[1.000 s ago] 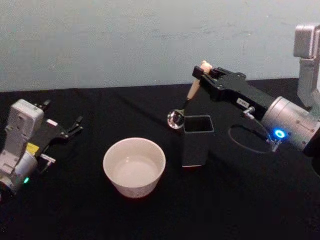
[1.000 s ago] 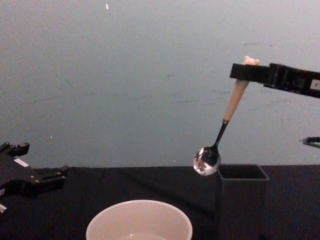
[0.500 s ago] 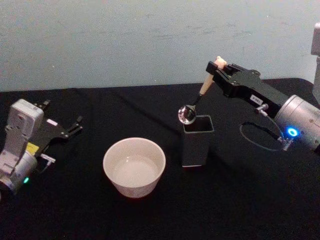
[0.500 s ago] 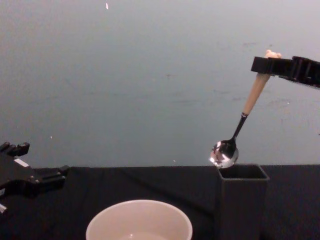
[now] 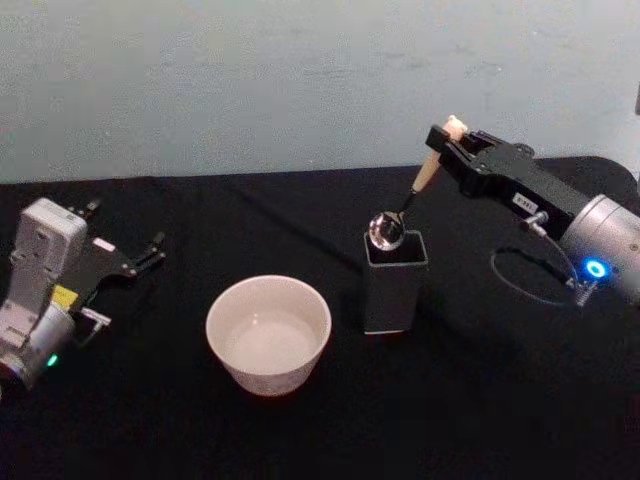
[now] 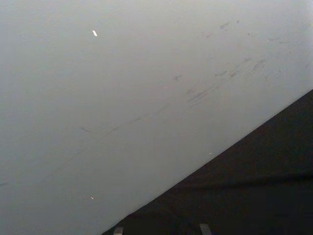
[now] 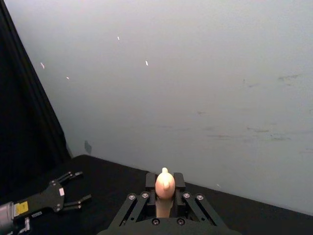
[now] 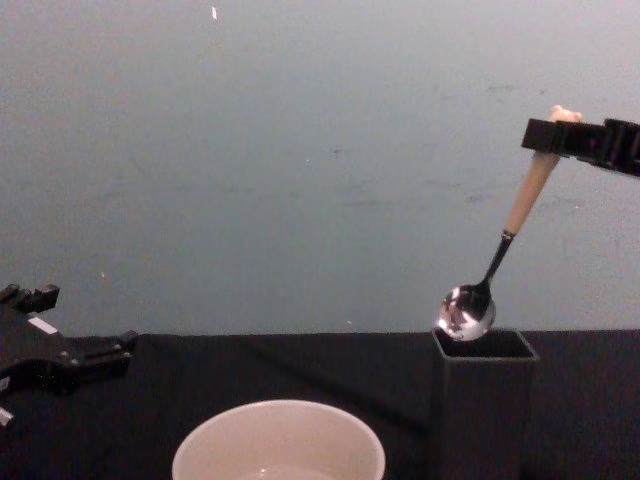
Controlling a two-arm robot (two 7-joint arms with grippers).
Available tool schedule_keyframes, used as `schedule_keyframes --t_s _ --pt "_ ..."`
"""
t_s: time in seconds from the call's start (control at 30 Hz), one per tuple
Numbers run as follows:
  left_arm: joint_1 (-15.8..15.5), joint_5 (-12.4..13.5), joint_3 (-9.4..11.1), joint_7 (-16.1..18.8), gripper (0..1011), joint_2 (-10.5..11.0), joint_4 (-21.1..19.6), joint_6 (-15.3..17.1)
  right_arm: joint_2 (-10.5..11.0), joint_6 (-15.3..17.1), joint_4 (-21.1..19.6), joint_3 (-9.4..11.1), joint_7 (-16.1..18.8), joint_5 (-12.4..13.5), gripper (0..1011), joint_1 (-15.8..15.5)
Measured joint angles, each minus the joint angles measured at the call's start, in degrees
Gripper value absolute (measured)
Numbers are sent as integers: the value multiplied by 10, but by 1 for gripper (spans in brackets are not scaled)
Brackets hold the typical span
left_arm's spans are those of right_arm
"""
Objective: Pick up the stirring spoon with one hand, stir inside the cup, then place it back in its original position.
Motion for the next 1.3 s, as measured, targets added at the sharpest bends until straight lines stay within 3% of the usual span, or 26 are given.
schedule_keyframes --t_s 0.63,1.3 --pt "0 0 0 0 1002 0 0 0 2 5 21 -14 2 -24 214 -2" --pt "0 0 0 0 1001 0 0 0 -25 22 77 -45 6 -70 214 12"
